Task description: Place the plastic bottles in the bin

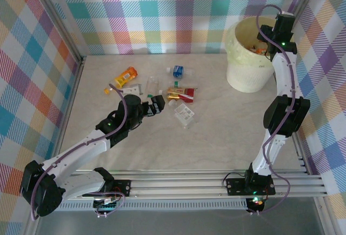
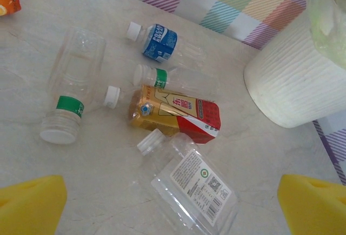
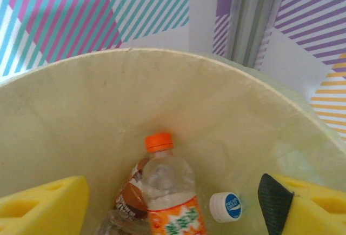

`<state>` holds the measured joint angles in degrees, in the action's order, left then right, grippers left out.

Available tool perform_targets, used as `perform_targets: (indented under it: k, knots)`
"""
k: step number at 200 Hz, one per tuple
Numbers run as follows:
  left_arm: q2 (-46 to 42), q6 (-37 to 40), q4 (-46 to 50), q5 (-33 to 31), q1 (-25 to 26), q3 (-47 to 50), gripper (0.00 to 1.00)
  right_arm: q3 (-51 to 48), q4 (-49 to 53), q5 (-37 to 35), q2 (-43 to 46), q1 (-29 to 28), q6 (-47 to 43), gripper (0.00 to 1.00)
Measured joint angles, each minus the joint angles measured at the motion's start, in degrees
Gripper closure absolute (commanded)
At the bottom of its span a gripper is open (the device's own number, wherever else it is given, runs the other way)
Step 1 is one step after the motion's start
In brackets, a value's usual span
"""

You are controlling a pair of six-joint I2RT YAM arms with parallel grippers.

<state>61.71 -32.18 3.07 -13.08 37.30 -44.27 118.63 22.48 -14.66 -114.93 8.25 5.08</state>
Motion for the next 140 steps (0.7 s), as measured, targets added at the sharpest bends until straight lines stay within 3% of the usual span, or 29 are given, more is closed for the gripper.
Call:
perform_targets:
  k: [54,66,140]
  knots:
    - [0.37,-0.63,0.02,-0.31,0.0,0.0,0.0,-2.14,0.72,5.38,3.04,0.0,0.57,0.07]
    - [0.59,-0.85,0.22,-0.57,0.0,0.0,0.0,-3.06,0.76,6.75,4.72,0.0,0.83,0.0]
    - [3.15,-1.46,3.74,-2.25,-0.07,-0.35,0.0,-13.51,-2.03,13.94,14.51,-1.95,3.06,0.0]
